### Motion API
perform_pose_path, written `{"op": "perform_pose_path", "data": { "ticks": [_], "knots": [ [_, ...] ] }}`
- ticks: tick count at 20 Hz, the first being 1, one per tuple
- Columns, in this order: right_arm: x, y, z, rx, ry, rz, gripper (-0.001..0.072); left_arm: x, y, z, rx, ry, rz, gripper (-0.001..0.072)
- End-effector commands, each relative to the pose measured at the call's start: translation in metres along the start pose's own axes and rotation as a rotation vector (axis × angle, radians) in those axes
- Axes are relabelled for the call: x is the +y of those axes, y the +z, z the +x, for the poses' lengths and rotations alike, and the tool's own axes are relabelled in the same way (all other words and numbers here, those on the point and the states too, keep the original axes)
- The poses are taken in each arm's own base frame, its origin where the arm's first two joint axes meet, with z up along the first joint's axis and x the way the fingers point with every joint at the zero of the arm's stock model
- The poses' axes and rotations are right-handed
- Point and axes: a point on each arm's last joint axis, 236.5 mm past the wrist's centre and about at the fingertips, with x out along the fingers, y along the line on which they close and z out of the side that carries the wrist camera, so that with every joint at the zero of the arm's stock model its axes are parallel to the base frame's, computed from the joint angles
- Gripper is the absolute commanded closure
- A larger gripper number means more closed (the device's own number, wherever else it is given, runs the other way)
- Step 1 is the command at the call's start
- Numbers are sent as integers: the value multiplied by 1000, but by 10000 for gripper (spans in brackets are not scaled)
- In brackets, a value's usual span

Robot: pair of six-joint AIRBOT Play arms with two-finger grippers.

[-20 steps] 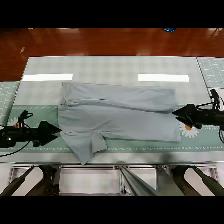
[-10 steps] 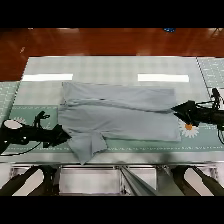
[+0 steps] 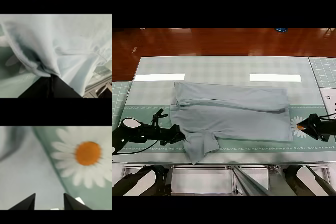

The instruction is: Fold the shirts.

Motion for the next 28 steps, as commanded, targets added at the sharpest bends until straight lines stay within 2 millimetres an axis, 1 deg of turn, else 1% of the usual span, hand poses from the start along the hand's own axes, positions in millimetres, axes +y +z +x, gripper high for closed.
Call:
{"op": "perform_pose_path", "data": {
  "ticks": [1, 2, 3, 6, 7, 8, 10, 11, 14, 15, 17, 19, 20, 21, 22, 25, 28],
  "knots": [
    [-36, -29, 7, 165, -112, 74, 302, 1, 4, 1, -17, 4, 10, 689],
    [-35, -37, 11, 223, -99, 90, 302, 1, 4, 1, -17, 4, 10, 689],
    [-37, -41, 14, 254, -97, 98, 302, 1, 4, 1, -17, 4, 10, 689],
    [-39, -44, 19, 286, -95, 104, 302, 1, 4, 1, -16, 4, 10, 689],
    [-41, -48, 21, 307, -95, 110, 302, 1, 4, 1, -17, 4, 10, 689],
    [-40, -51, 25, 320, -86, 117, 302, 1, 4, 1, -17, 4, 10, 689],
    [-36, -52, 32, 333, -94, 77, 302, 1, 4, 1, -17, 4, 10, 689],
    [-32, -50, 38, 332, -91, 51, 302, 0, 4, 1, -17, 4, 10, 689],
    [4, -36, 55, 284, 20, 57, 302, 0, 4, 1, -17, 2, 9, 689],
    [9, -34, 60, 276, 24, 49, 302, 0, 4, 1, -17, 3, 9, 689],
    [14, -42, 69, 313, 10, 22, 302, 0, 4, 1, -17, 3, 9, 689],
    [17, -47, 73, 334, 2, -26, 314, 0, 4, 0, -18, 3, 10, 689],
    [20, -50, 72, 344, 13, -52, 358, -1, 6, 0, -20, 2, 12, 689],
    [23, -53, 70, 359, 28, -76, 422, -3, 8, -2, -24, 0, 19, 689],
    [24, -57, 67, 377, 42, -123, 688, -6, 12, -5, -32, -3, 28, 689],
    [28, -53, 57, 332, 42, -190, 690, -22, 29, -20, -63, -17, 73, 689],
    [36, -44, 48, 265, 49, -220, 690, -44, 55, -42, -129, -28, 134, 689]
  ]
}}
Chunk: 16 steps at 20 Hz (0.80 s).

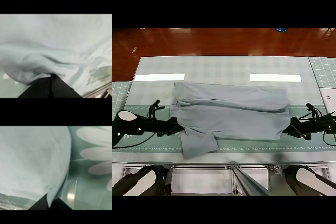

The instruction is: Fold the shirts.

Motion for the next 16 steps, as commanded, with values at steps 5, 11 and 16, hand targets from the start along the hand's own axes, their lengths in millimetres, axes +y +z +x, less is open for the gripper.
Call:
{"op": "perform_pose_path", "data": {
  "ticks": [5, 11, 16],
  "knots": [
    [47, 44, -43, -188, 96, -87, 690, -50, 74, -49, -146, -29, 136, 689],
    [98, 97, -54, -251, 204, -141, 690, -59, 148, -50, -160, -34, 93, 689],
    [108, 145, -55, -274, 213, -127, 690, -63, 201, -35, -114, -47, 93, 689]
  ]
}}
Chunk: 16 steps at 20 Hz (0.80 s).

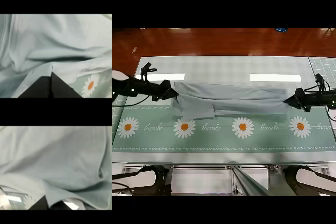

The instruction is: Fold the shirts.

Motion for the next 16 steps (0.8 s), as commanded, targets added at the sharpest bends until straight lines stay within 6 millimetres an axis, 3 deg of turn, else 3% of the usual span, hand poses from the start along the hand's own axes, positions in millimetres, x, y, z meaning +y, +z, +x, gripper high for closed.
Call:
{"op": "perform_pose_path", "data": {
  "ticks": [1, 6, 9, 12, 13, 14, 15, 16],
  "knots": [
    [7, 35, 7, -28, 24, 14, 690, -1, 37, 14, 22, -14, 10, 689],
    [11, 73, 10, -89, 42, 9, 690, -8, 87, 19, -20, -26, 39, 689],
    [5, 77, 29, -79, 30, -2, 690, -4, 74, 41, 70, -34, 63, 689],
    [-3, 95, 45, -145, 2, 13, 689, 9, 70, 60, 100, -26, 38, 657],
    [-5, 101, 46, -169, 1, 22, 647, 10, 70, 61, 104, -25, 35, 468],
    [-5, 103, 46, -175, 5, 31, 419, 10, 65, 59, 123, -27, 28, 206],
    [-4, 102, 42, -169, 9, 29, 300, 11, 61, 52, 151, -30, 32, 195],
    [-1, 100, 35, -149, 21, 23, 300, 11, 58, 41, 178, -38, 35, 196]
  ]
}}
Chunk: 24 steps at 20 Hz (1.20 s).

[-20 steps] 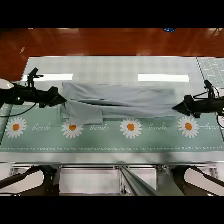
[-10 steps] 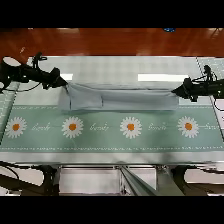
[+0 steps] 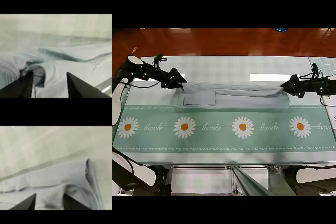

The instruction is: Fold the shirts.

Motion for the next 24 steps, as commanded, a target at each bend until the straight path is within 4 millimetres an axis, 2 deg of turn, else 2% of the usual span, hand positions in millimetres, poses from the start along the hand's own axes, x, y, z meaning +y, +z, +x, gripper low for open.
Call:
{"op": "perform_pose_path", "data": {
  "ticks": [1, 3, 5, 7, 8, 10, 11, 13, 14, 16, 19, 24],
  "knots": [
    [5, 7, -17, 8, 27, 0, 300, 2, -15, -25, 85, -18, 1, 198],
    [9, 15, -61, 11, 48, -7, 302, 3, -15, -69, 39, -2, 6, 199],
    [1, 20, -110, -32, 32, 5, 302, 1, -10, -120, -74, 67, 35, 199],
    [-28, 20, -158, -102, -85, -19, 302, -12, -7, -166, -246, 119, 75, 199],
    [-46, 18, -175, -142, -153, -14, 302, -21, -9, -184, -338, 138, 102, 199],
    [-80, 8, -190, -229, -221, 54, 302, -41, -24, -205, -524, 167, 161, 199],
    [-97, -1, -185, -253, -231, 106, 302, -48, -39, -202, -591, 177, 180, 199],
    [-118, -27, -157, -219, -205, 183, 291, -53, -82, -173, -612, 174, 199, 199],
    [-116, -35, -141, -183, -164, 187, 291, -55, -106, -152, -576, 163, 216, 198],
    [-107, -41, -111, -121, -83, 203, 291, -54, -140, -116, -487, 147, 236, 198],
    [-87, -29, -78, -112, 12, 252, 291, -52, -156, -87, -403, 138, 245, 198],
    [-69, -25, -33, -6, 45, 250, 291, -47, -157, -73, -359, 132, 217, 198]
  ]
}}
